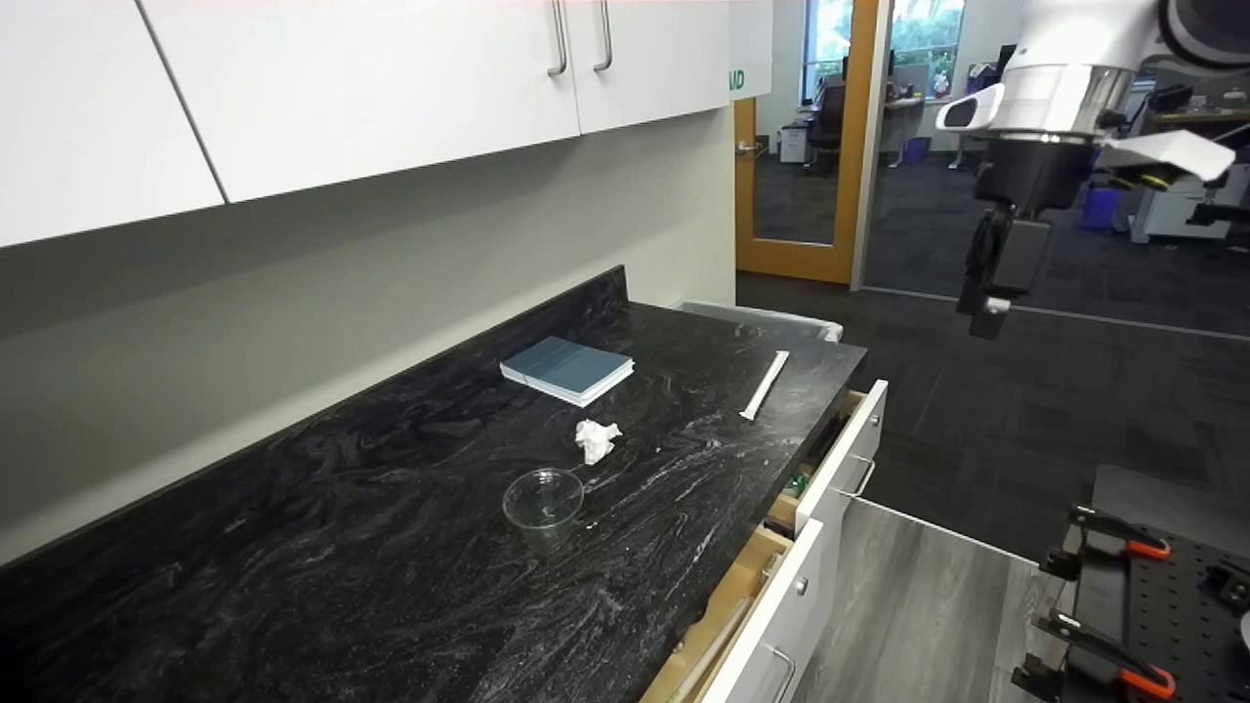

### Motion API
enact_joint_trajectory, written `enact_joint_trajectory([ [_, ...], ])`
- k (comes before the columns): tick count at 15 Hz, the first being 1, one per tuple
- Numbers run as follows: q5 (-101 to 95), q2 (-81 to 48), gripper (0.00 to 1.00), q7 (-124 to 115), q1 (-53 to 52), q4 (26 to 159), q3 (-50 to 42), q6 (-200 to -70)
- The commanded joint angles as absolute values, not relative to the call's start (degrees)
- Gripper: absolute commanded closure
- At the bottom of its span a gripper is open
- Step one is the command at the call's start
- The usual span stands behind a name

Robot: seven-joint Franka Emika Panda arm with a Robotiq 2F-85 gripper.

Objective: Take the black object out of the second drawer

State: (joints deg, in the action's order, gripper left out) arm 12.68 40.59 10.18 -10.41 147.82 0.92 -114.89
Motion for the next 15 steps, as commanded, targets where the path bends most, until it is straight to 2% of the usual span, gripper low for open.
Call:
enact_joint_trajectory([
  [1,12.38,35.84,0.00,8.63,-15.57,147.28,9.16,-115.40],
  [6,10.53,26.08,0.00,10.51,-22.70,146.02,18.66,-117.56],
  [8,10.98,28.76,0.00,9.34,-23.33,147.56,18.04,-116.61],
  [15,6.25,23.51,0.00,6.68,-23.14,146.07,20.98,-119.79],
])
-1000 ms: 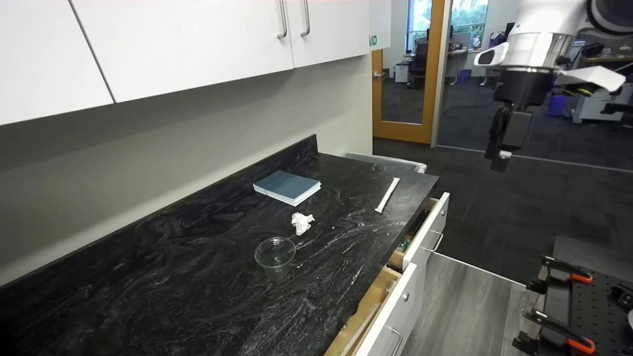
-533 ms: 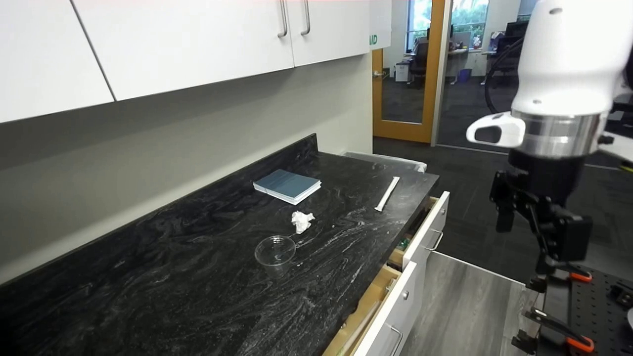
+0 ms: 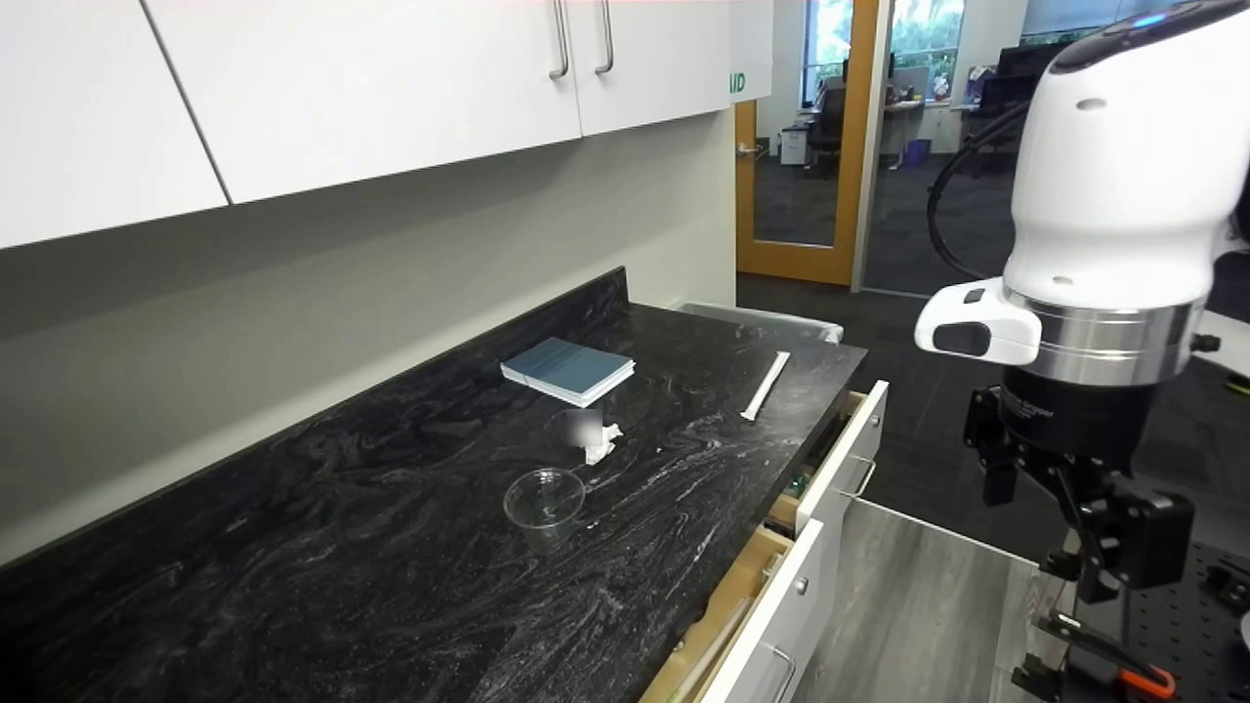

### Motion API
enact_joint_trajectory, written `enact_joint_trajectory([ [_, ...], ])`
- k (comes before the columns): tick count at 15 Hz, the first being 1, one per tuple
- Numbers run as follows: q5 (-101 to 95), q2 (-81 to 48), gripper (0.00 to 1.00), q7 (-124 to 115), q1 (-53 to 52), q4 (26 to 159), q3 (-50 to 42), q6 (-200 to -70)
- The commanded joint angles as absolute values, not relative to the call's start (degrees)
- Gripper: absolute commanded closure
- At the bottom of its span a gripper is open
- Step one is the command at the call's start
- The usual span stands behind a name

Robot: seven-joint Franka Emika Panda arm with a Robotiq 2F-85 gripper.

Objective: Take the black object out of the second drawer

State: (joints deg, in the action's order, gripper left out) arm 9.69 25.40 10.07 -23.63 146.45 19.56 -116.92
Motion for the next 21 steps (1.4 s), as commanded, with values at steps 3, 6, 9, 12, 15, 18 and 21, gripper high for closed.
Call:
enact_joint_trajectory([
  [3,-4.18,17.08,0.00,-1.52,-21.98,146.11,26.99,-129.00],
  [6,-18.09,12.58,0.00,-16.24,-14.66,147.60,37.66,-139.40],
  [9,-31.63,11.82,0.00,-31.81,-4.05,148.78,48.84,-143.76],
  [12,-44.38,9.83,0.00,-46.61,3.62,147.98,57.17,-142.01],
  [15,-47.02,9.37,0.00,-48.47,2.83,148.23,57.19,-142.04],
  [18,-50.37,6.82,0.00,-52.18,3.83,147.86,58.75,-141.81],
  [21,-53.55,3.97,0.00,-53.90,3.90,146.01,61.39,-136.11],
])
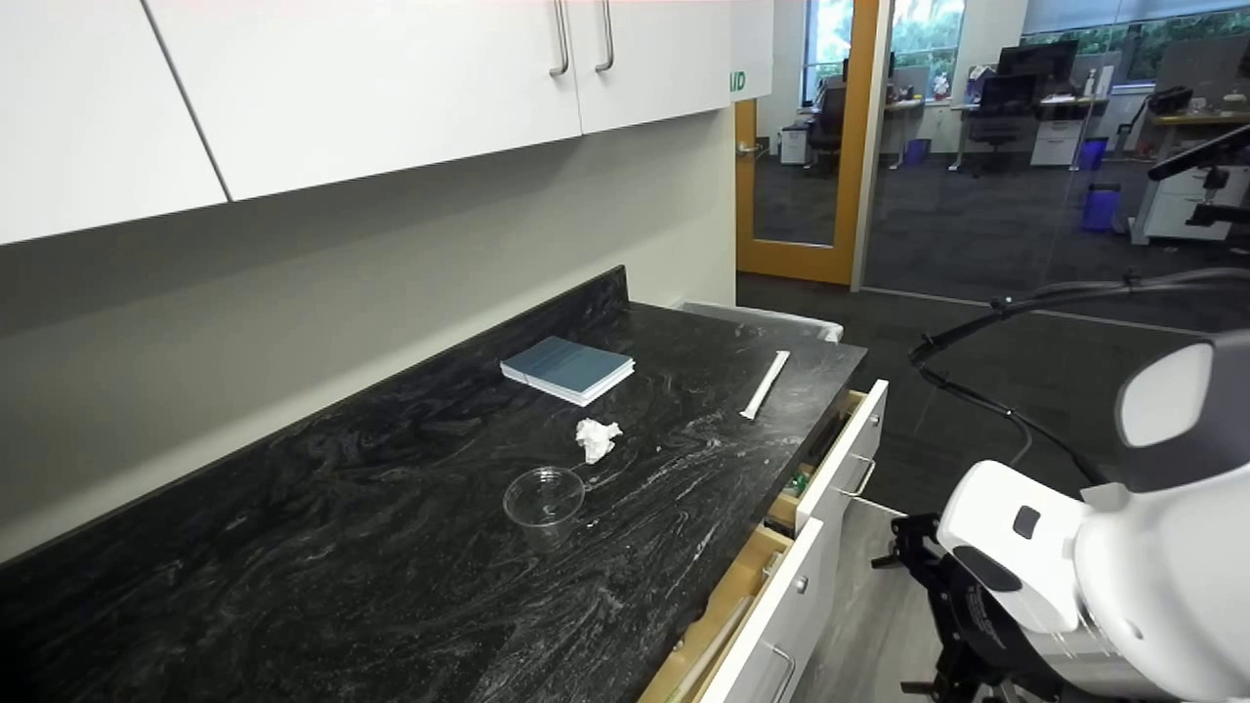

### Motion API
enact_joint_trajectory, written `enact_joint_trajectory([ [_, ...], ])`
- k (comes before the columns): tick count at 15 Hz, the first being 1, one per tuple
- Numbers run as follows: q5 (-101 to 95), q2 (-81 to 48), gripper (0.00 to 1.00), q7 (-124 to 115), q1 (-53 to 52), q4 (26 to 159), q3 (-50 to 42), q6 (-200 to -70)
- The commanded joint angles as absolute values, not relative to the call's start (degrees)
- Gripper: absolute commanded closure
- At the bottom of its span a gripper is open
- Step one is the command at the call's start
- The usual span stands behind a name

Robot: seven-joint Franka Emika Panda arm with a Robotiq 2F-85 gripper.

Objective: Take the black object out of the second drawer

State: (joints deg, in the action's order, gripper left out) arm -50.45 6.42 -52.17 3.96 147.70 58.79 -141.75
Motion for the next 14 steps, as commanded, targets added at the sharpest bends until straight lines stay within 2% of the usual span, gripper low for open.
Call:
enact_joint_trajectory([
  [1,-56.23,2.22,0.00,-55.10,3.94,145.26,63.13,-132.94],
  [4,-64.47,-5.77,0.00,-61.33,3.15,143.33,68.55,-119.74],
  [6,-70.61,-12.74,0.00,-66.15,0.16,142.27,68.62,-111.00],
  [9,-81.03,-21.75,0.00,-73.10,-8.19,141.50,61.11,-104.46],
  [10,-83.66,-22.66,0.00,-74.95,-14.37,141.14,54.18,-105.67],
  [14,-94.97,-35.79,0.00,-81.49,-24.43,134.57,40.61,-107.71],
])
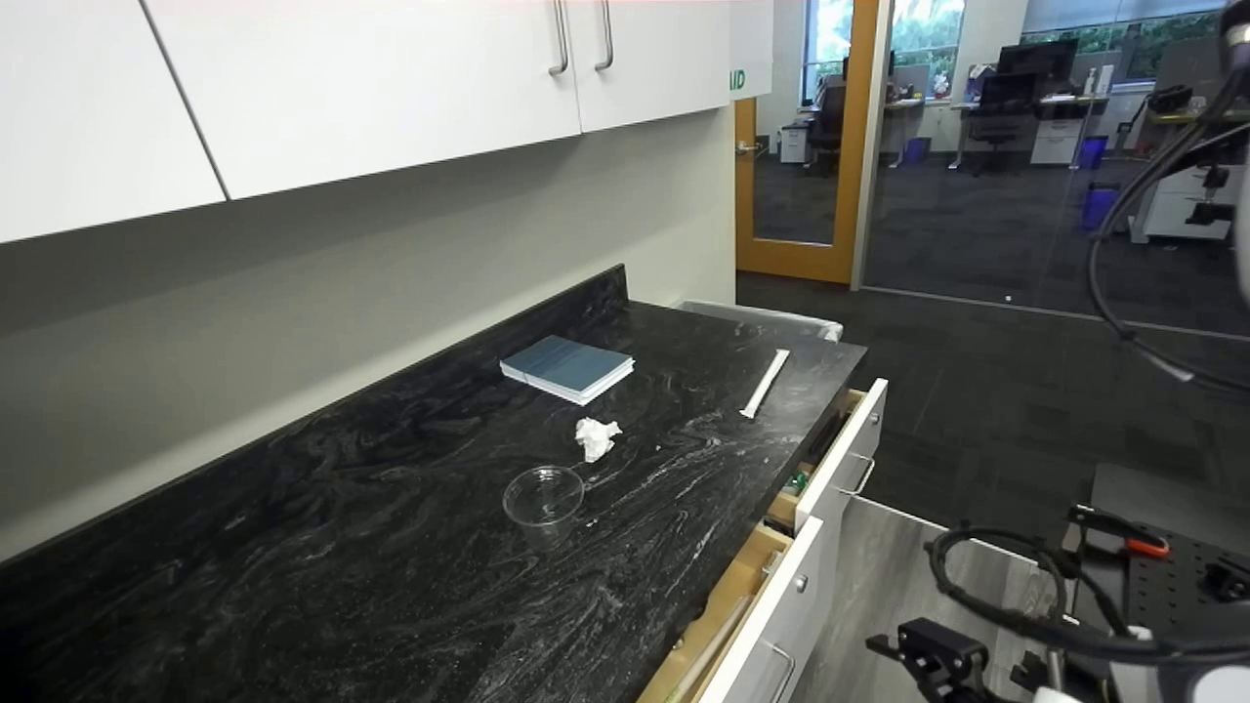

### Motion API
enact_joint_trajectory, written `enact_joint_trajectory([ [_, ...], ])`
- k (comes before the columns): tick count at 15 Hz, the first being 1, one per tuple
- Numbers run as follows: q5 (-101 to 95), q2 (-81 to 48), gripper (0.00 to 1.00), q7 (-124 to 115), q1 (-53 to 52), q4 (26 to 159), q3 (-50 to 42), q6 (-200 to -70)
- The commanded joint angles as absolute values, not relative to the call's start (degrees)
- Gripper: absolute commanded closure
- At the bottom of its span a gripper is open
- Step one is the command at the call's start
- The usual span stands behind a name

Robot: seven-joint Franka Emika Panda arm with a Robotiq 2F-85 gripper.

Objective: Take the black object out of the second drawer

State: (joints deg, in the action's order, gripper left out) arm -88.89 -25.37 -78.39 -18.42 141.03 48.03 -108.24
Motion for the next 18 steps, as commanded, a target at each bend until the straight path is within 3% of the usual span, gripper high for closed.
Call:
enact_joint_trajectory([
  [1,-97.45,-38.69,0.00,-81.99,-26.55,132.21,38.19,-108.60],
  [2,-93.44,-31.04,0.00,-80.83,-24.95,137.61,40.11,-109.65],
  [7,-96.37,-39.14,0.00,-81.51,-27.30,132.06,37.22,-109.44],
  [18,-96.96,-49.12,0.00,-74.47,-40.39,119.52,27.56,-94.57],
])
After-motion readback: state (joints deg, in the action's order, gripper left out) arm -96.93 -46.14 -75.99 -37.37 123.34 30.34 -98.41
